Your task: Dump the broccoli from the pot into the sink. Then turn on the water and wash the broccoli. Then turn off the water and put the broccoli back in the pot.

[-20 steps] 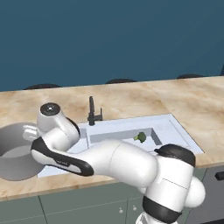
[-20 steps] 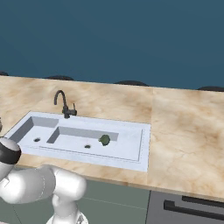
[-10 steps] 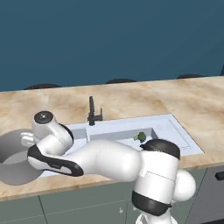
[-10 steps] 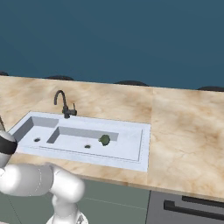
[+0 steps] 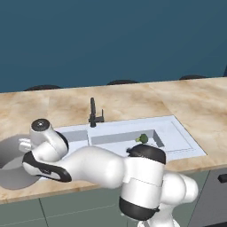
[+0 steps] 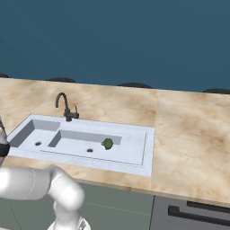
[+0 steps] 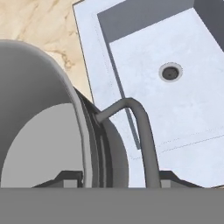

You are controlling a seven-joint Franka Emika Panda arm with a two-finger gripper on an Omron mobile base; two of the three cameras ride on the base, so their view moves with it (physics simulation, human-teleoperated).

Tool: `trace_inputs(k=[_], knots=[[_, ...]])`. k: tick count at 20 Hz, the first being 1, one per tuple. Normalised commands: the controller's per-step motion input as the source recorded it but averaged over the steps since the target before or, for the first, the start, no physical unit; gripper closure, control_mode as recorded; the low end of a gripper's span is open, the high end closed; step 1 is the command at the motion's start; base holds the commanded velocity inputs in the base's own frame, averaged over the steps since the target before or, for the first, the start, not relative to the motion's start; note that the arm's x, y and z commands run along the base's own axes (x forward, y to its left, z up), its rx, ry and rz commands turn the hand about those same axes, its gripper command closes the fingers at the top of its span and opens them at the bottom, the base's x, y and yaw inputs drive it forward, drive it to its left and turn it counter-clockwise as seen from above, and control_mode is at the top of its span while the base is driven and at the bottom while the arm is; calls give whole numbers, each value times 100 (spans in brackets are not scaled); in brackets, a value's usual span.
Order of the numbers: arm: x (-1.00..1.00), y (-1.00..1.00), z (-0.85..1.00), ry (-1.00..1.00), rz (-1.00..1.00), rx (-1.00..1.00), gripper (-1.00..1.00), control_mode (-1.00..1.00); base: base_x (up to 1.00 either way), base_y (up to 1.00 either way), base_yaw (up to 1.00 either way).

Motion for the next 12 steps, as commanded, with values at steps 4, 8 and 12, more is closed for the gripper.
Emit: trace_inputs(k=[4, 8, 12], knots=[[24, 31, -29, 0, 0, 0, 100, -100, 0, 0, 0], [29, 32, -25, 0, 0, 0, -100, -100, 0, 0, 0], [7, 12, -9, 0, 0, 0, -100, -100, 0, 0, 0]])
